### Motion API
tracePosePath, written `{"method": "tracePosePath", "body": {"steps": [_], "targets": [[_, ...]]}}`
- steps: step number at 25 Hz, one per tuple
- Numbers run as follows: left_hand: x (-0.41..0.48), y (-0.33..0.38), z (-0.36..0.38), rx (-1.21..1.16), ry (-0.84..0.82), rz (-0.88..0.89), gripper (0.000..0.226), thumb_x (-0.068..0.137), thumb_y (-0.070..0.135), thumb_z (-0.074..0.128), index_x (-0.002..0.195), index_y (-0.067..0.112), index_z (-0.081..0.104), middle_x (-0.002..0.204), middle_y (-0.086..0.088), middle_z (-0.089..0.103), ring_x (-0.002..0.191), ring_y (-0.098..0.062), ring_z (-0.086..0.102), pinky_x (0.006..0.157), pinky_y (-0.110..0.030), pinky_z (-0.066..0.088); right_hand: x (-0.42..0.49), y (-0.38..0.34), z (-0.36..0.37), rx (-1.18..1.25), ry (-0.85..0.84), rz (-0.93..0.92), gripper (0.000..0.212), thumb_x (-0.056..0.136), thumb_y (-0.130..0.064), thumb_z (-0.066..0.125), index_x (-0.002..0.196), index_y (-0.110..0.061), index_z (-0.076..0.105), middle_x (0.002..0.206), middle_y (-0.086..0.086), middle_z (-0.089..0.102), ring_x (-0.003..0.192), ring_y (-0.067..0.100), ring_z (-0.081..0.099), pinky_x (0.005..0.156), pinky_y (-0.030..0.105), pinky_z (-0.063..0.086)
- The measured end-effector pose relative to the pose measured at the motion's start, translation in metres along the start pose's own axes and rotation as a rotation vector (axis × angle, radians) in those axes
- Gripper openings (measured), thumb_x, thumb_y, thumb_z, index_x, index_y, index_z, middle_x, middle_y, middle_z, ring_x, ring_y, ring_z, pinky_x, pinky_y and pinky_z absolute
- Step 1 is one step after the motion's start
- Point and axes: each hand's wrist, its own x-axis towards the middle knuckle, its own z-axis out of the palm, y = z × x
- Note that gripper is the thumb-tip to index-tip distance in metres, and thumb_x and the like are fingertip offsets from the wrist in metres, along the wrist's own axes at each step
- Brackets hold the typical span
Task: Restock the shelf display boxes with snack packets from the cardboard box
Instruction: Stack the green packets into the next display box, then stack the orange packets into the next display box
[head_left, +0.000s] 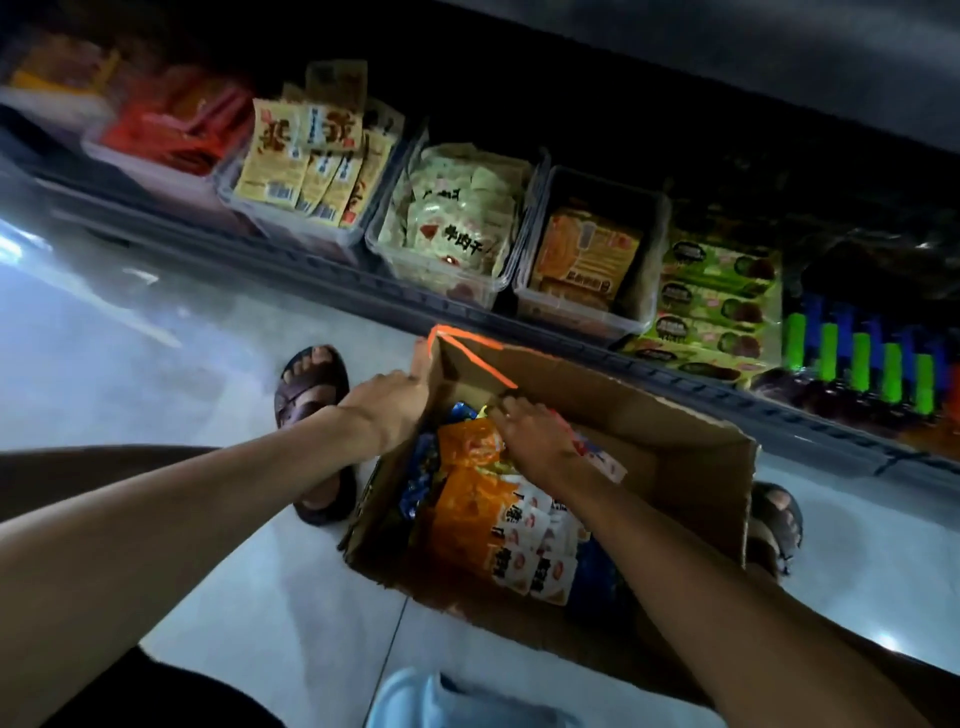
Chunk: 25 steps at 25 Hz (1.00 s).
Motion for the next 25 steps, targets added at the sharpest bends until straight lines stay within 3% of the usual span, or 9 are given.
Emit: {"method": "tracePosePath", "body": {"steps": [5,9,12,14,17,20,23,25], "targets": [[0.000,0.000,0.004,-0.030,0.038,0.038,0.046,0.097,0.008,0.042,0.140,-0.005,0.034,0.122,-0.020,0.057,0.110,-0.037,0.055,0.090,-0.040,0.042,0.018,0.002,0.027,-0.007,-0.013,0.043,0.048,0.095,-0.010,0.051,0.141,-0.009,0.041,0.136,0.016,0.044,0.125,0.032,0.043,0.099,0.041,0.037],[0.001,0.000,0.005,-0.116,0.041,0.024,0.086,0.090,0.000,0.043,0.150,0.006,-0.017,0.122,-0.024,0.056,0.111,-0.041,0.056,0.095,-0.044,0.040,0.015,0.002,0.027,0.095,0.024,0.096,0.045,0.090,-0.005,0.060,0.134,-0.006,0.048,0.131,0.015,0.045,0.115,0.032,0.052,0.092,0.040,0.046],[-0.001,0.000,0.004,-0.116,0.039,0.026,0.091,0.089,0.000,0.046,0.149,0.010,-0.022,0.122,-0.023,0.057,0.109,-0.039,0.057,0.093,-0.044,0.042,0.005,0.009,0.020,0.246,0.113,0.200,0.041,0.088,0.003,0.061,0.126,-0.011,0.057,0.123,0.010,0.053,0.099,0.031,0.064,0.082,0.041,0.054],[-0.004,0.002,0.000,-0.111,0.034,0.027,0.093,0.087,-0.005,0.046,0.149,0.008,-0.023,0.120,-0.024,0.056,0.108,-0.038,0.057,0.090,-0.041,0.042,-0.013,0.012,0.010,0.416,0.165,0.236,0.027,0.090,-0.004,0.065,0.114,-0.015,0.062,0.111,0.005,0.064,0.094,0.023,0.067,0.079,0.038,0.055],[-0.006,0.004,-0.004,-0.116,0.041,0.032,0.093,0.086,-0.008,0.046,0.149,0.005,-0.021,0.113,-0.026,0.057,0.098,-0.038,0.057,0.077,-0.038,0.038,-0.052,0.002,0.001,0.705,-0.037,0.158,0.011,0.093,-0.018,0.065,0.103,-0.019,0.060,0.099,-0.003,0.066,0.082,0.009,0.065,0.073,0.032,0.058],[-0.008,0.004,-0.008,-0.178,-0.010,0.013,0.094,0.086,-0.007,0.046,0.149,0.007,-0.022,0.108,-0.024,0.056,0.081,-0.031,0.052,0.073,-0.035,0.037,-0.081,-0.018,0.029,0.583,-0.203,0.035,0.023,0.093,-0.019,0.064,0.116,-0.016,0.062,0.118,0.001,0.063,0.105,0.013,0.063,0.090,0.030,0.053],[-0.008,0.004,-0.008,-0.202,-0.023,-0.007,0.095,0.086,-0.008,0.046,0.149,0.009,-0.022,0.095,-0.016,0.049,0.078,-0.025,0.047,0.073,-0.034,0.038,-0.090,-0.035,0.066,0.446,-0.195,0.073,0.035,0.093,-0.017,0.063,0.128,-0.014,0.059,0.137,0.007,0.056,0.125,0.023,0.055,0.104,0.036,0.046],[-0.008,0.005,-0.008,-0.204,-0.012,-0.002,0.094,0.087,-0.007,0.046,0.150,0.009,-0.021,0.090,-0.012,0.046,0.077,-0.025,0.047,0.073,-0.034,0.038,-0.091,-0.043,0.077,0.362,-0.161,0.071,0.038,0.094,-0.017,0.062,0.131,-0.015,0.056,0.138,0.008,0.055,0.127,0.024,0.054,0.106,0.038,0.045]]}}
